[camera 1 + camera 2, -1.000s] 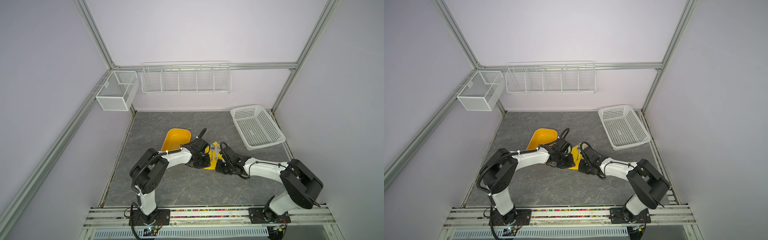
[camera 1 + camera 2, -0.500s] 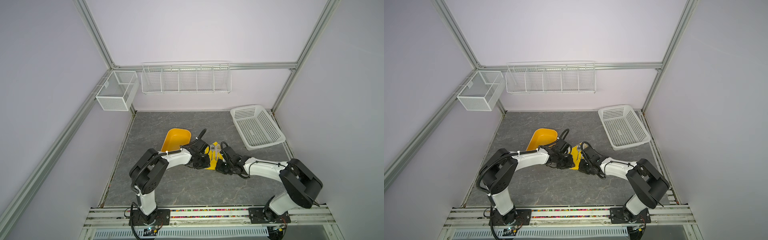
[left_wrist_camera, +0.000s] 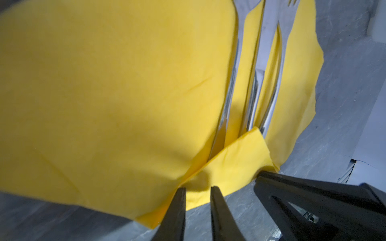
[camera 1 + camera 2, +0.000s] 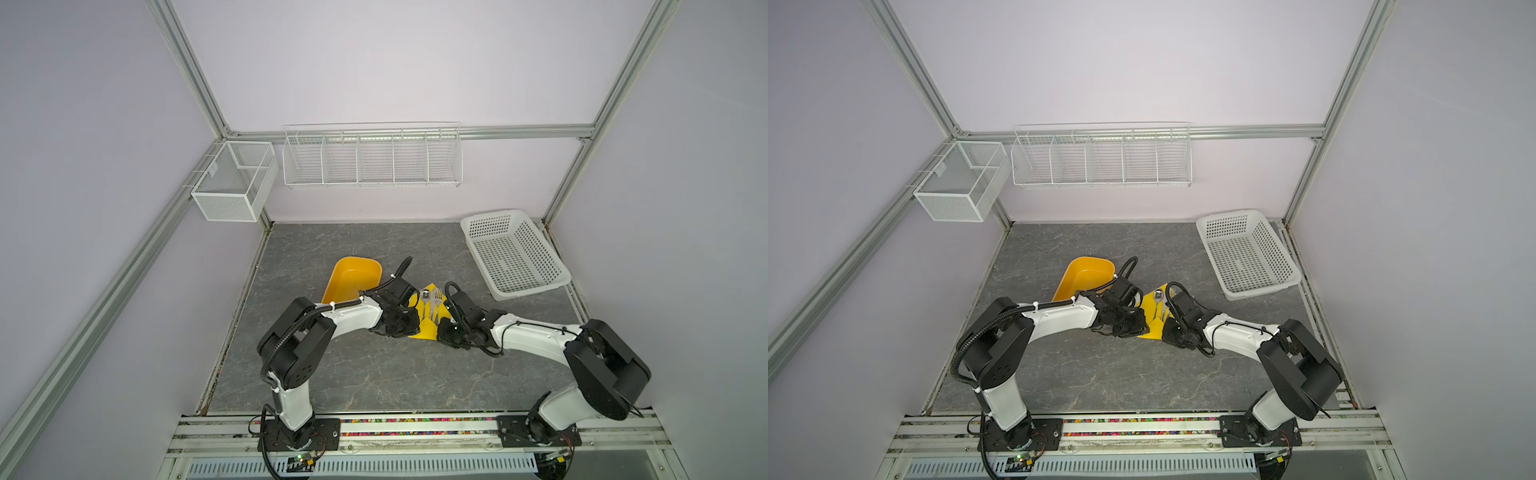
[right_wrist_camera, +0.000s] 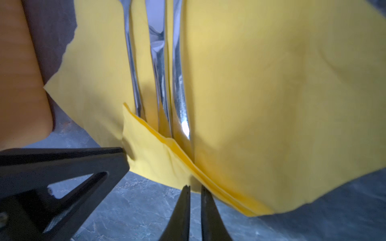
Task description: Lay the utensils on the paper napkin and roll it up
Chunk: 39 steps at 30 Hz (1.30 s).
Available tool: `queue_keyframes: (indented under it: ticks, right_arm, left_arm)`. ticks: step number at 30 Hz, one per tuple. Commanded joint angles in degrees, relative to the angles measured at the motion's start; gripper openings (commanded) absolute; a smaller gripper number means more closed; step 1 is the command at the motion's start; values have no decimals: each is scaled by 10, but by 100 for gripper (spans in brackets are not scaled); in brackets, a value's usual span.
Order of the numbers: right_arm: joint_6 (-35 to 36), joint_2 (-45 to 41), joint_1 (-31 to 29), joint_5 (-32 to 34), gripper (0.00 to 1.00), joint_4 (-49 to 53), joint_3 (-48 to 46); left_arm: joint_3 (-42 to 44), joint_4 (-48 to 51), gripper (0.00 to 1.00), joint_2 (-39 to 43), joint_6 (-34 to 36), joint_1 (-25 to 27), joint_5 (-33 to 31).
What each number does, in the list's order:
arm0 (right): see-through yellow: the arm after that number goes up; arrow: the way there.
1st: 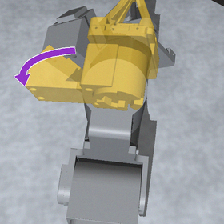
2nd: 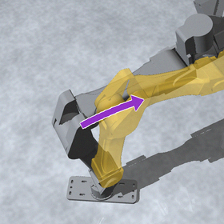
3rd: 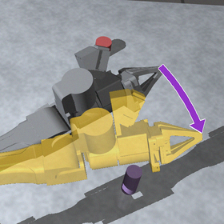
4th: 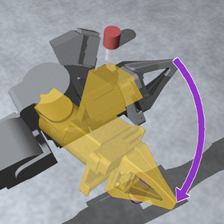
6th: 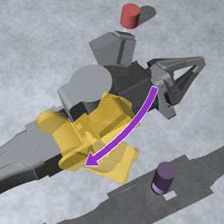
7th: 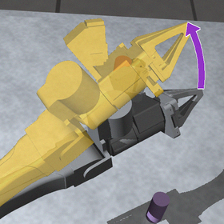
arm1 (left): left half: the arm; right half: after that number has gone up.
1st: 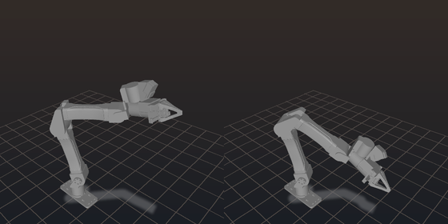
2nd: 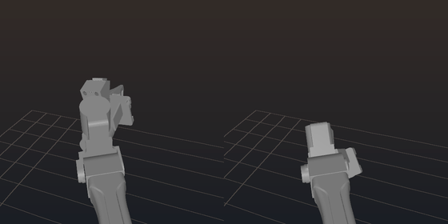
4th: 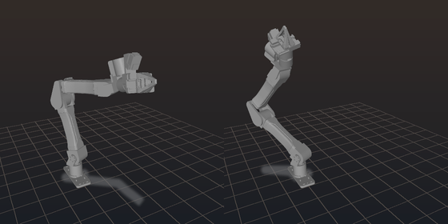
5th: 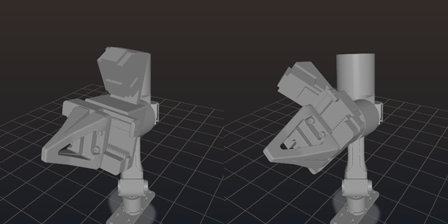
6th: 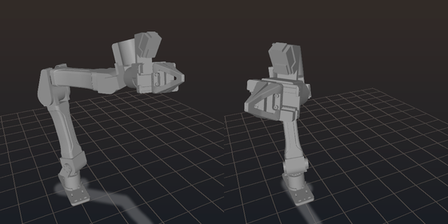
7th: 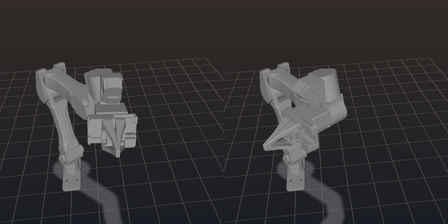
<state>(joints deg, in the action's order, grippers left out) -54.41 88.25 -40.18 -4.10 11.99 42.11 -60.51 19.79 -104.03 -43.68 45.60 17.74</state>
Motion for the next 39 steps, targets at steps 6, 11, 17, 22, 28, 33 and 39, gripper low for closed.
queue_keyframes:
  ticks: [6,11,17,22,28,33,39]
  right_arm:
    - [-5,15,9,1,14,33,2]
    - [-9,13,13,9,14,49,4]
    - [7,-19,13,5,11,51,19]
    - [22,-26,16,29,11,85,32]
    - [17,1,24,36,10,103,24]
    - [11,12,24,56,10,115,17]
    - [28,11,24,71,11,140,32]
  left_arm:
    - [8,14,23,22,10,-3,-18]
    - [23,13,23,24,10,-3,-21]
    - [25,29,18,10,4,-6,-39]
    - [24,23,18,13,4,-5,-29]
    - [21,31,18,16,8,-5,-35]
    - [17,34,18,14,10,-5,-34]
    - [18,34,18,15,11,-5,-33]
